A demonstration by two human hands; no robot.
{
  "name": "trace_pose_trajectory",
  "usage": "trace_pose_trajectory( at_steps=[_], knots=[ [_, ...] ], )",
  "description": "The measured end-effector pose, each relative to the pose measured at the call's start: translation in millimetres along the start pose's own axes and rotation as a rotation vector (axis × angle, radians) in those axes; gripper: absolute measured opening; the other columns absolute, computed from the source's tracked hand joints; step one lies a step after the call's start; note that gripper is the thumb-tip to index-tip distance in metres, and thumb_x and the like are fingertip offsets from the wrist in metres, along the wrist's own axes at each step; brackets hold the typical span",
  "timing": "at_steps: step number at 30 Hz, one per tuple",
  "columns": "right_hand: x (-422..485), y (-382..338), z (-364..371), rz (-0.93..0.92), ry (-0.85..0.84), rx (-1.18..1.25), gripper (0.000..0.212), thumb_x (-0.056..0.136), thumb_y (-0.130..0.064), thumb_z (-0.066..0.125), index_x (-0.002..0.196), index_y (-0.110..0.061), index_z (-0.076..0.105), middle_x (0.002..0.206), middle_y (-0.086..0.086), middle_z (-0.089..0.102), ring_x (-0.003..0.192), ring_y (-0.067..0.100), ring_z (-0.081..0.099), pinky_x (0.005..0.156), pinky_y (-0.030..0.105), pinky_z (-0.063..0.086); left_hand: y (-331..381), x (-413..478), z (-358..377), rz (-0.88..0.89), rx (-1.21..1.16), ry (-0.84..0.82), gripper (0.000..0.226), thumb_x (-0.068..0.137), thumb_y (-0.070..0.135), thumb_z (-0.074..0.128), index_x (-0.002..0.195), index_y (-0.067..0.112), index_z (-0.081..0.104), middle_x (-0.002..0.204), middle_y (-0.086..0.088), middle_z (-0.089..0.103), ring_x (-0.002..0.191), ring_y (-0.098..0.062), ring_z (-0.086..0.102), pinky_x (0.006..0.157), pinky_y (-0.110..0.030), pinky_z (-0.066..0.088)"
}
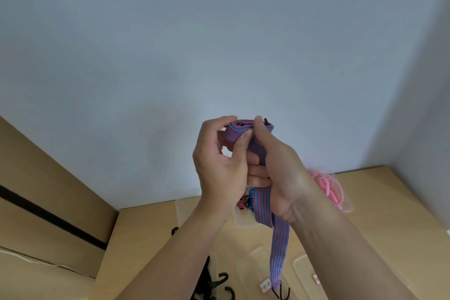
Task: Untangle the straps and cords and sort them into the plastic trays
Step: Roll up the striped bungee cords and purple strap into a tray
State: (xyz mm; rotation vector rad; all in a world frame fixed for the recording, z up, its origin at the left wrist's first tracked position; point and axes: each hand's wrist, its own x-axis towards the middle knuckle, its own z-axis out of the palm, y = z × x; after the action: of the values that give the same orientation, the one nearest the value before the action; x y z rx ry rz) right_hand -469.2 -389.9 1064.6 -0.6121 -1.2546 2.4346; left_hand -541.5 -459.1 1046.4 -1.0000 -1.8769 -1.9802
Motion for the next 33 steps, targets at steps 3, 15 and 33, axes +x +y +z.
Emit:
trace_pose_trajectory(
  at_steps=[3, 15, 33],
  knots=[
    [-2, -4, 0, 0.03, -0.016, -0.01, 0.042, 0.093, -0.058, 0.059, 0.078, -0.018, 0.065, 0.08, 0.004, 0.014, 0.056, 0.012, 0.01, 0.046, 0.025, 0.009, -9, 4, -13, 0.369, 0.199, -0.08, 0.022, 0.084, -0.009, 0.075, 0.103, 0.0, 0.07, 0.101, -0.008, 0.068, 0.091, -0.018, 0.066, 0.081, -0.023, 0.053],
    [2, 3, 8, -0.245, -0.05, -0.238, 0.034, 0.103, -0.035, 0.052, 0.08, -0.01, 0.049, 0.06, -0.002, 0.022, 0.05, 0.012, 0.014, 0.043, 0.023, 0.015, 24, 38, -59, -0.48, -0.081, -0.407, 0.025, 0.084, 0.015, 0.08, 0.109, 0.014, 0.074, 0.095, 0.002, 0.079, 0.087, -0.015, 0.076, 0.086, -0.029, 0.059],
    [12, 4, 27, 0.14, 0.139, 0.088, 0.039, 0.095, -0.052, 0.059, 0.067, -0.024, 0.057, 0.054, -0.005, 0.036, 0.044, 0.01, 0.02, 0.042, 0.02, 0.016, -32, 28, -58, 0.8, 0.526, -0.24, 0.023, 0.086, -0.013, 0.07, 0.105, -0.003, 0.077, 0.109, -0.012, 0.074, 0.097, -0.029, 0.069, 0.088, -0.03, 0.056]
  ],
)
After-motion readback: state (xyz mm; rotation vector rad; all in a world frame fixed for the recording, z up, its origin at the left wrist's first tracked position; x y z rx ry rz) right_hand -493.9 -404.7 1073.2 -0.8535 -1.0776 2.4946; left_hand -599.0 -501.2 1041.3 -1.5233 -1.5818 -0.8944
